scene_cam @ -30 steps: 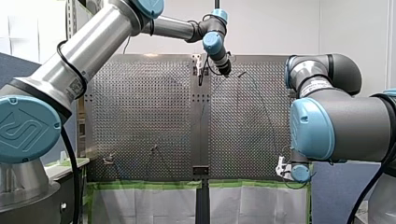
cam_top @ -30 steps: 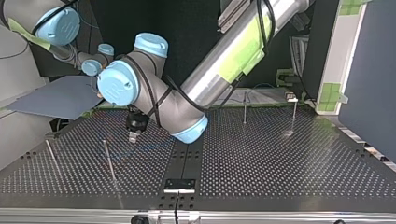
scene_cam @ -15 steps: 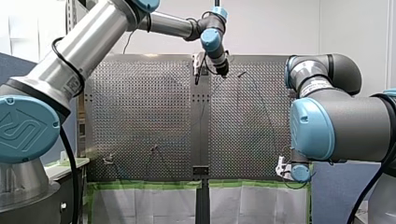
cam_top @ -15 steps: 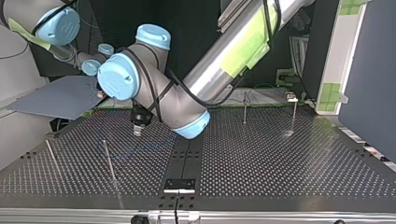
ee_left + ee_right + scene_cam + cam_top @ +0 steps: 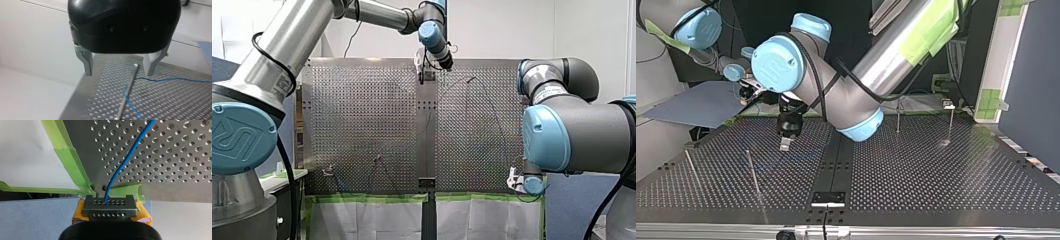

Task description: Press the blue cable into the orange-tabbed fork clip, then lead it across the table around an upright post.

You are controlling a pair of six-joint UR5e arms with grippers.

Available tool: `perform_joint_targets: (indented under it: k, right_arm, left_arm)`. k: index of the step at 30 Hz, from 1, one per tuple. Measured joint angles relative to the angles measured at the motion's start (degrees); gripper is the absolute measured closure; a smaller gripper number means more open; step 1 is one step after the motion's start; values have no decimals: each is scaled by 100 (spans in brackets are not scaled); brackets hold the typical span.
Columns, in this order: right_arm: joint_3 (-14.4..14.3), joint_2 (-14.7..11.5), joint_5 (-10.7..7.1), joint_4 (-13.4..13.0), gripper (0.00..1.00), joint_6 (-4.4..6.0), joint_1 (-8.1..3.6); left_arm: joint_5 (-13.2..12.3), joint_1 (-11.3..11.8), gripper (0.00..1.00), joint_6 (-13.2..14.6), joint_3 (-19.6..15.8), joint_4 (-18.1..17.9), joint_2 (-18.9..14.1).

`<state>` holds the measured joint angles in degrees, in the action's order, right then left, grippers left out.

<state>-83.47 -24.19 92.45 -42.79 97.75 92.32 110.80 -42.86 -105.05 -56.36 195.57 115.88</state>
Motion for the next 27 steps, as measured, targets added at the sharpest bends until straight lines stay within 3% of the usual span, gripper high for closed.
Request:
perform_joint_targets:
  k: [4,19,27]
  right_arm:
    - [0,0,-13,-2,100,0,0]
    - [0,0,-24,-1,100,0,1]
    - [0,1,-49,-2,100,0,1]
  left_arm:
    - [5,2,0,-240,-243,-242,-245]
    - [-11,44,0,-744,-1113,-1112,-1114]
    - [-52,65,0,-875,-1585,-1584,-1585]
